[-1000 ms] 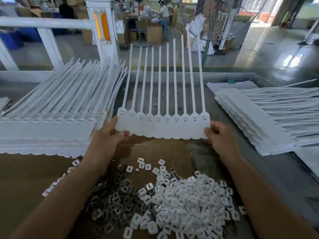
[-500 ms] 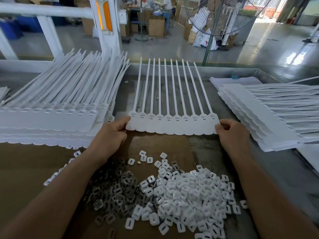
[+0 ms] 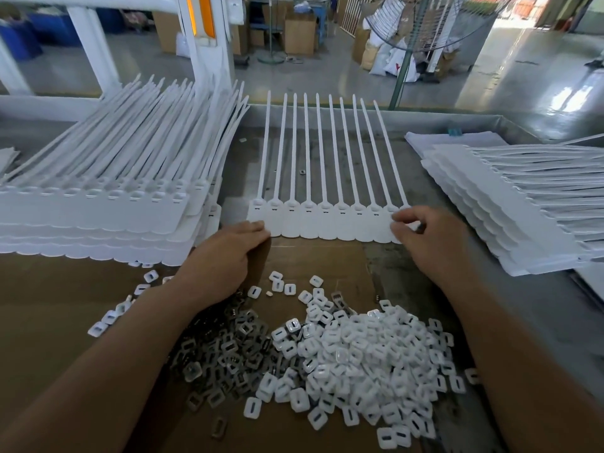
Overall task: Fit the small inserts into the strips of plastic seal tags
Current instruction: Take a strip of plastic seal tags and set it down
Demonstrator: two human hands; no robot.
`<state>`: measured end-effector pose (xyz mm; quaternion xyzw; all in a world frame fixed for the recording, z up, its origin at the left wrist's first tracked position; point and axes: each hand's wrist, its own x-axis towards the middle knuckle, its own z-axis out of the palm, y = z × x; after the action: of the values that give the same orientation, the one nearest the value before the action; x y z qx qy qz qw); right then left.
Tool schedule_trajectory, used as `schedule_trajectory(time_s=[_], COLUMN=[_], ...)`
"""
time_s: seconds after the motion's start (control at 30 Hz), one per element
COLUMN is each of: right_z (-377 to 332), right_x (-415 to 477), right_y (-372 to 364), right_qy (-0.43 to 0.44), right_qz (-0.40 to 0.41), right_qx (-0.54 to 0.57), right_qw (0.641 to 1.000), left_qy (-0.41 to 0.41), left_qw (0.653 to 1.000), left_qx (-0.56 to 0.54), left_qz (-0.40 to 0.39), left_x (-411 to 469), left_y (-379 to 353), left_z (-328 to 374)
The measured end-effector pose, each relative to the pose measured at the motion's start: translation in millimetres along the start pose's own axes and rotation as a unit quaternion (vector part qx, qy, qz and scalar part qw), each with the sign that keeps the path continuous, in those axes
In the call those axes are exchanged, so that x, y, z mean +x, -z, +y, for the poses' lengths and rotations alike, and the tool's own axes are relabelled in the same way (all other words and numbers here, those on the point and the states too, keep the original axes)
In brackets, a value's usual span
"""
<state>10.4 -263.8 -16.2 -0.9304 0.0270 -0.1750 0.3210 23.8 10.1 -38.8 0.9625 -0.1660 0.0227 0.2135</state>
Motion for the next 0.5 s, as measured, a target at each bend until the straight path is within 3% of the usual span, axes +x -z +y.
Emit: schedule_trajectory(time_s=[0.07, 0.17, 0.5], right_z=[-19.8, -40.6, -46.5], right_x=[-9.2, -26.7, -33.0], right_y=[2.5, -6.3, -14.6], right_qy=[0.07, 0.132, 0.144], right_qz=[-0.119, -0.3, -0.317], right_qx=[0.054, 0.022, -0.042], right_qw=[0.989, 0.945, 0.937], left_qy=[-0.005, -0.003, 0.0], left_qw=[1.0, 1.0, 1.0], left_qx=[0.006, 0.003, 0.009], left_qz=[0.009, 0.016, 0.003], left_x=[-0.3, 0.8, -1.9], left_y=[-2.4, -3.2, -2.0], left_z=[-0.3, 1.2, 4.0])
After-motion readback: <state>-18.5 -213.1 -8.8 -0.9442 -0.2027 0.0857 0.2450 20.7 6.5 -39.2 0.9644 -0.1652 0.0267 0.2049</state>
